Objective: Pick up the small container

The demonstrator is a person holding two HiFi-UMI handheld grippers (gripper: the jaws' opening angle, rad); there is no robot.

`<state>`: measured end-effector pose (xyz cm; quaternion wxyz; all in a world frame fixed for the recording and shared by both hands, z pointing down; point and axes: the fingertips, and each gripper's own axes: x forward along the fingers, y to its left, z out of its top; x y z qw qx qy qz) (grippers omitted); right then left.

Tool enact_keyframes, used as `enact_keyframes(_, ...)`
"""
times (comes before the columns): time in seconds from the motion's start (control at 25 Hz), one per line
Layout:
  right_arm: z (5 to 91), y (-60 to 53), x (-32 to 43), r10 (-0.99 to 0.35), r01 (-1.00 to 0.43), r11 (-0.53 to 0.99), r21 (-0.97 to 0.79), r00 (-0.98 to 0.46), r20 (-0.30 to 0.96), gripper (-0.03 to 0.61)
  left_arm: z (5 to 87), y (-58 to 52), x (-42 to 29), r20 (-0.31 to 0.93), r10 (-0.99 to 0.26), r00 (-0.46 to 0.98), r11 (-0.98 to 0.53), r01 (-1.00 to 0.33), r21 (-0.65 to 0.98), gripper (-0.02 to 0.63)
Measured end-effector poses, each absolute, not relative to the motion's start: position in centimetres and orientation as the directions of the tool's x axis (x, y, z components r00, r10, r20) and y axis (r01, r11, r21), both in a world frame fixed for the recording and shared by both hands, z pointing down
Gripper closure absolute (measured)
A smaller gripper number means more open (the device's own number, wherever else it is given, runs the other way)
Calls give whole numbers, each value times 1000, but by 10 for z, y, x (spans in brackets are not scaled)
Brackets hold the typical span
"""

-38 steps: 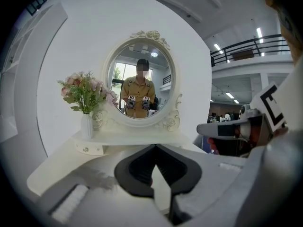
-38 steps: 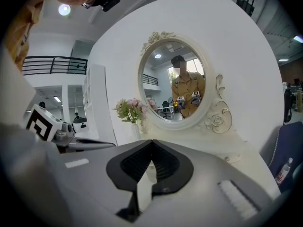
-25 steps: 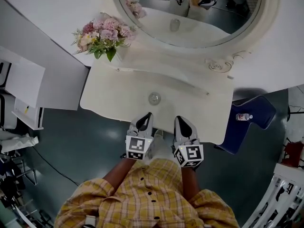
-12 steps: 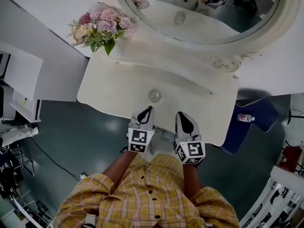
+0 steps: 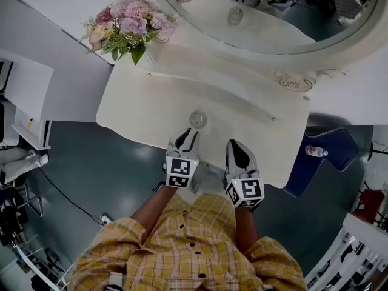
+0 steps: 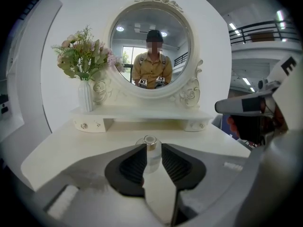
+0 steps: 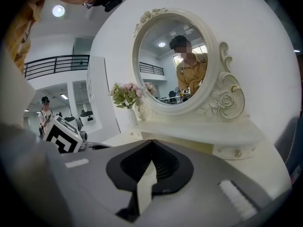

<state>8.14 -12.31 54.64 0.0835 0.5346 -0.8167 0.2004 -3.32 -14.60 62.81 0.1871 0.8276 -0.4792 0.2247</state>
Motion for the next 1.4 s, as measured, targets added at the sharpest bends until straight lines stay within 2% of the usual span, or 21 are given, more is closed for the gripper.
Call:
enact_keyframes(0.2, 555, -125, 83, -833, -906, 349, -239, -417, 364, 575, 643, -151, -35, 578, -697, 424, -461, -883, 90, 453)
enact_keyframes(0.72, 567, -121, 85, -831, -912, 341, -229, -407, 379, 575, 682, -159, -26, 622, -673, 401, -456, -887, 78, 313)
enact_keyframes(1.4, 575, -124, 87, -827, -914, 338, -225, -403, 393, 575, 707, -191, -14, 620, -674, 402, -464, -883, 69, 272)
